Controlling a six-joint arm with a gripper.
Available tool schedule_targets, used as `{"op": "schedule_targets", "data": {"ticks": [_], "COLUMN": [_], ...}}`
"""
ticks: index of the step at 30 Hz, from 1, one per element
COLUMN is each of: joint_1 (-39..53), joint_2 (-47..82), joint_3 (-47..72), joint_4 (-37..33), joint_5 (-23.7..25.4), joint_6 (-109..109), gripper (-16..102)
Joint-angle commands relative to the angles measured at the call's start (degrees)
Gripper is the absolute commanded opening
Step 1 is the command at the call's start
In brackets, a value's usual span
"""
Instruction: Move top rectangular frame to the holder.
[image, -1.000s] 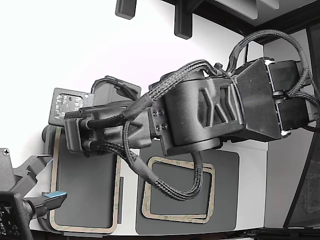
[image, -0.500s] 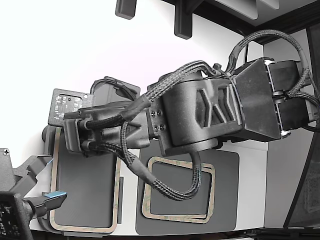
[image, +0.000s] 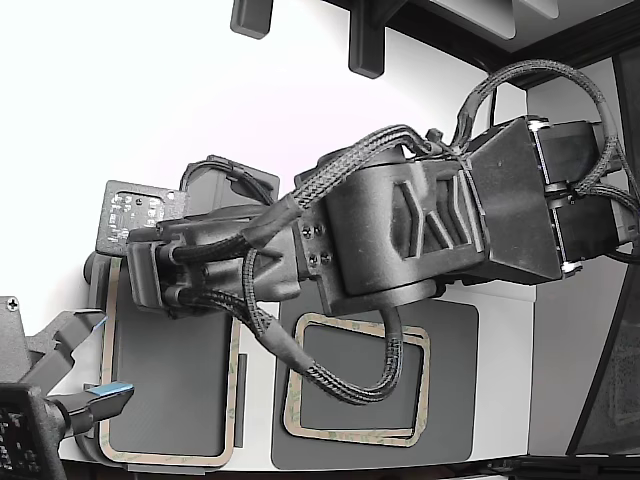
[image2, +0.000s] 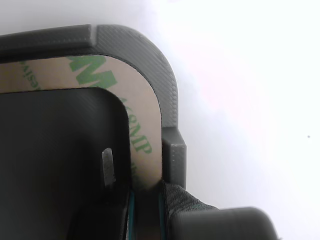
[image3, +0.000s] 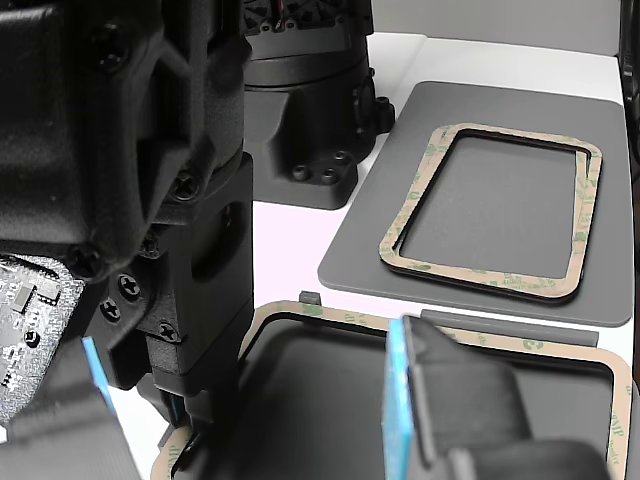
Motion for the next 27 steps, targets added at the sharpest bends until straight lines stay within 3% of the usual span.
{"op": "schedule_targets", "data": {"ticks": [1,2,6,7,19,27], "joint_1": [-0.4,-0.4,-0.4,-0.4,-3.6,-14.1], "joint_2": [1.5,1.5,1.5,1.5,10.8,43.4], "joint_3": [-0.9,-0.9,-0.5,-0.5,3.0,38.8], "joint_4": [-0.4,-0.4,-0.7,-0.7,-2.2,-21.8], "joint_5": [0.1,0.1,-0.3,-0.3,0.3,-6.9], "joint_6": [-0.4,-0.5,-0.6,-0.5,-2.3,-9.6], "gripper": [20,32,96,100,100,100]}}
